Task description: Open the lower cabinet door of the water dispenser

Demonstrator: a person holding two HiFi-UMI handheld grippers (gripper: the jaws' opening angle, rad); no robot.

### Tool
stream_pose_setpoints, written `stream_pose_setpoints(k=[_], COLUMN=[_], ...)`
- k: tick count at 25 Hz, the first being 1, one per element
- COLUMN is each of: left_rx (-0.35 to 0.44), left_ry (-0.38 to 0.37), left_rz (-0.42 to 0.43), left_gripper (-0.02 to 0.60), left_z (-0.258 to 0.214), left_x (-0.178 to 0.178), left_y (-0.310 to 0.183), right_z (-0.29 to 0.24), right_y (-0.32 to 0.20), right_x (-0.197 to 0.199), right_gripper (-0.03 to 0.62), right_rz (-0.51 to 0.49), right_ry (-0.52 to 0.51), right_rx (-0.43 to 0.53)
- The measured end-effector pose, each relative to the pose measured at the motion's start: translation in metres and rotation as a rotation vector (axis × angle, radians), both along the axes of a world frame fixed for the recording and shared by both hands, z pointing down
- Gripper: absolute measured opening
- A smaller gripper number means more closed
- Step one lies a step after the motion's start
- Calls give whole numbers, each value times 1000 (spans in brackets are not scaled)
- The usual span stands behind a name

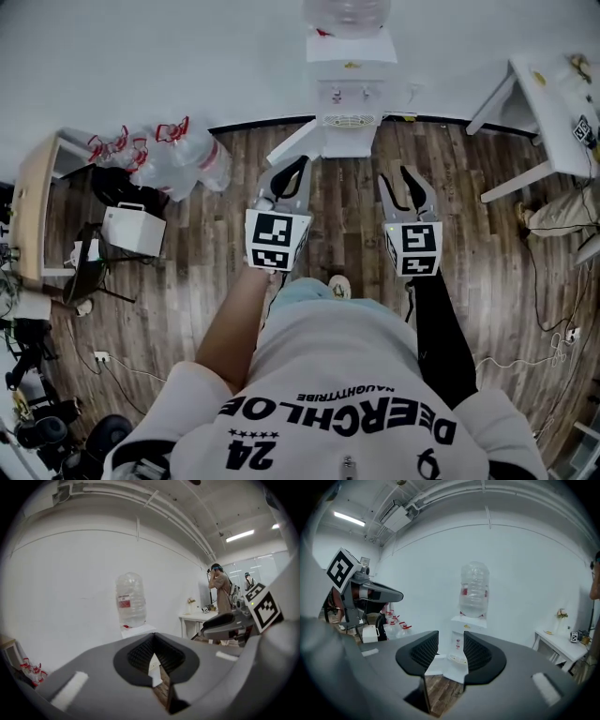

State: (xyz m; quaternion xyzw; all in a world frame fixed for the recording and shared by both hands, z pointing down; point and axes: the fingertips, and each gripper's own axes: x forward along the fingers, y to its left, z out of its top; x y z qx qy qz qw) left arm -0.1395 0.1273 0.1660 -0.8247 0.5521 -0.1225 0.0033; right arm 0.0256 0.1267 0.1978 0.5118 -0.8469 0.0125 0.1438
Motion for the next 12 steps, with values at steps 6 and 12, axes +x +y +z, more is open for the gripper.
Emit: stream_pose_setpoints(k=[6, 12], left_rx=[33, 52], left_ry=[15, 10], left_rz=[0, -7], left_gripper=[55, 55], left_z=[-22, -28], left_x=[3, 1], left_y=[-3, 1], right_z=[-8, -19], right_y=[-3, -2], right_x=[2, 1], right_gripper=[150, 150], right_rz=[5, 3], right_ry=[-9, -21], right_rx=[22, 65])
